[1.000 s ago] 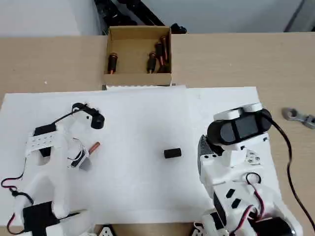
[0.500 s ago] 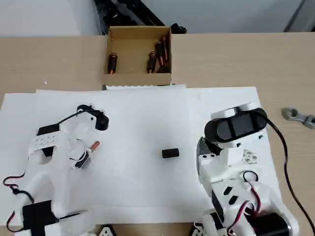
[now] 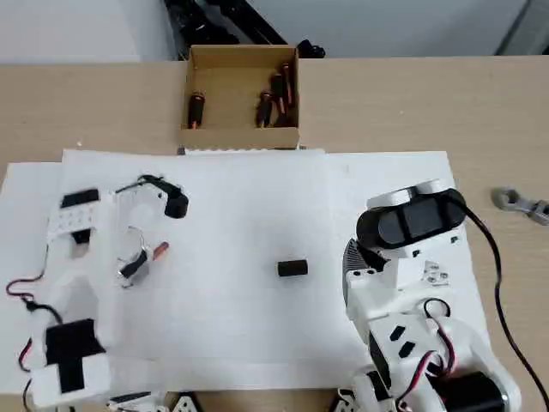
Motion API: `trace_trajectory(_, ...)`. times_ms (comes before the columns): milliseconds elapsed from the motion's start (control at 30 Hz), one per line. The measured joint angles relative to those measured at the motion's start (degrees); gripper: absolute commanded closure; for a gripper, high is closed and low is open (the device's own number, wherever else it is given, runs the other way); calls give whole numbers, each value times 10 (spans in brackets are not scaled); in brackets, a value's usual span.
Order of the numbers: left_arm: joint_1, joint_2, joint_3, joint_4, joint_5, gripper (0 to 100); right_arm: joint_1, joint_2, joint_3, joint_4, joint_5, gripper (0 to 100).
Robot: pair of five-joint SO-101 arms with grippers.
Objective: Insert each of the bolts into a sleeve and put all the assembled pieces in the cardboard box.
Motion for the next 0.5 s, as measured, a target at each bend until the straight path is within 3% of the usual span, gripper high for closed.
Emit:
trace_trajectory(200, 1, 1, -153, 134, -31, 992, -1, 0, 0, 0, 0, 995)
trace_trajectory(400, 10, 1, -190, 146, -73, 994, 0, 0, 0, 0, 0, 995)
trace_trajectory(500, 25, 1, -190, 146, -127, 994, 0, 0, 0, 0, 0, 995)
